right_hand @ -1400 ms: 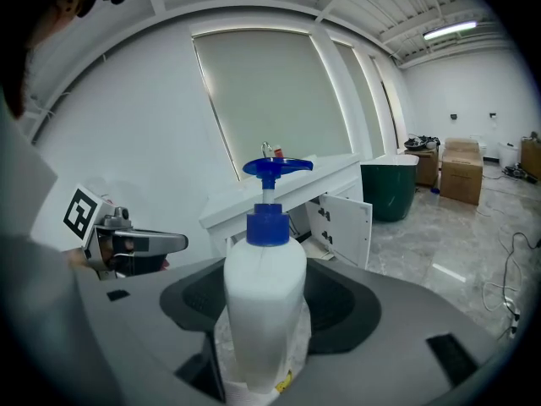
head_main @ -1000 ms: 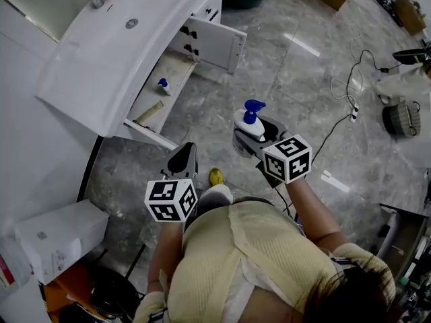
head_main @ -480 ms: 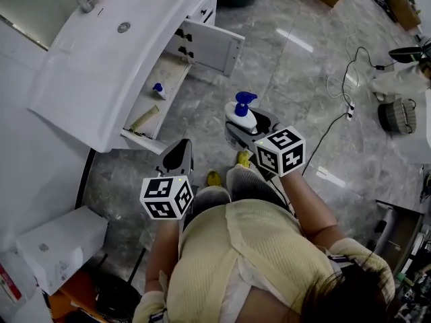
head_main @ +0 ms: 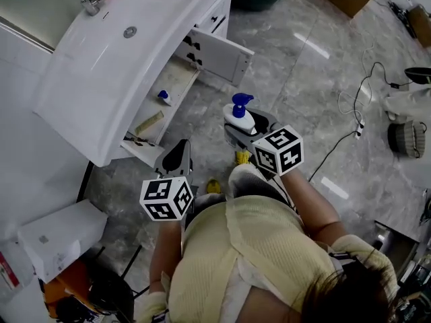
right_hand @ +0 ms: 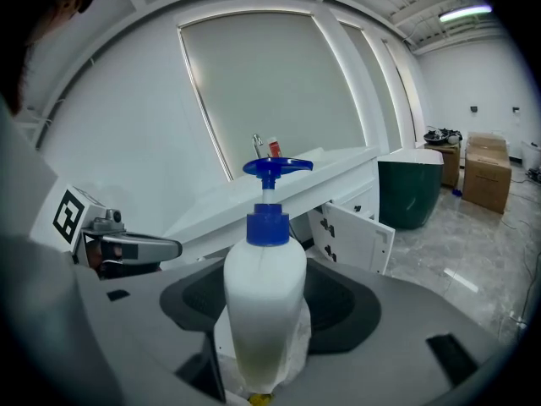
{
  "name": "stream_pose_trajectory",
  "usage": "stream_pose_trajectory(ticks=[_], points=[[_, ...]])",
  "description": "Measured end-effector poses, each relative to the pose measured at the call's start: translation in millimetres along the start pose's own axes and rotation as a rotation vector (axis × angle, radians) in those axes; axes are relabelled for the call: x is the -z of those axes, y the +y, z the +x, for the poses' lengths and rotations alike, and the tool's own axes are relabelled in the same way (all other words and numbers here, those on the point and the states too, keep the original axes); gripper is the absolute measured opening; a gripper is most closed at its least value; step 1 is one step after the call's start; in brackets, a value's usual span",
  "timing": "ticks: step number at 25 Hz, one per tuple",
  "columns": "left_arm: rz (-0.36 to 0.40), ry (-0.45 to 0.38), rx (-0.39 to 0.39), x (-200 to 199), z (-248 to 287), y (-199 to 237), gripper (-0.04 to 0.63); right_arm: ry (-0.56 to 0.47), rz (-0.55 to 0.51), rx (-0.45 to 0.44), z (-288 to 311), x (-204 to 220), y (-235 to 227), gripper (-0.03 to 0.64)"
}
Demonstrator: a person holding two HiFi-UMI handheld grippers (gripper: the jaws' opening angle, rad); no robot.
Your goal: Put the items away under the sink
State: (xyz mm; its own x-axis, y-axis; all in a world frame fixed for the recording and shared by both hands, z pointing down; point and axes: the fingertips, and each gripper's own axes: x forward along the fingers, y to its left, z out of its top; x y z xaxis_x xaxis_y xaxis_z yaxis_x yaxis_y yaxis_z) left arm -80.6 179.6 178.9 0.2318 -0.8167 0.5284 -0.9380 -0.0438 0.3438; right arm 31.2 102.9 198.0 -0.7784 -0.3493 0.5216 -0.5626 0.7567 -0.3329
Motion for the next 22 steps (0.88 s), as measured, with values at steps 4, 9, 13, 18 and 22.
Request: stream_pose_trajectory(ticks=[4, 9, 13, 18, 22], points=[[-0.031, 0.01, -0.055, -10, 28, -3, 0.055, 0.015, -0.021, -0.049, 8, -15, -26, 0.268], [-0.052, 0.021, -0.117, -17, 58, -8, 0.054, 0.036, -0.041, -0.107, 19, -27, -56, 0.268], [-0.068, 0.022, -0.156, -22, 79, -13, 0.051, 0.06, -0.06, -0.149, 28, -32, -75, 0.268], [-0.109, 0.001, -0.193, -24, 100, -18, 0.052, 0.08, -0.095, -0.195, 38, -35, -90, 0.268], [-0.12, 0.01, -0.208, -20, 111, -22, 0.051, 0.102, -0.094, -0.214, 48, -31, -101, 0.268]])
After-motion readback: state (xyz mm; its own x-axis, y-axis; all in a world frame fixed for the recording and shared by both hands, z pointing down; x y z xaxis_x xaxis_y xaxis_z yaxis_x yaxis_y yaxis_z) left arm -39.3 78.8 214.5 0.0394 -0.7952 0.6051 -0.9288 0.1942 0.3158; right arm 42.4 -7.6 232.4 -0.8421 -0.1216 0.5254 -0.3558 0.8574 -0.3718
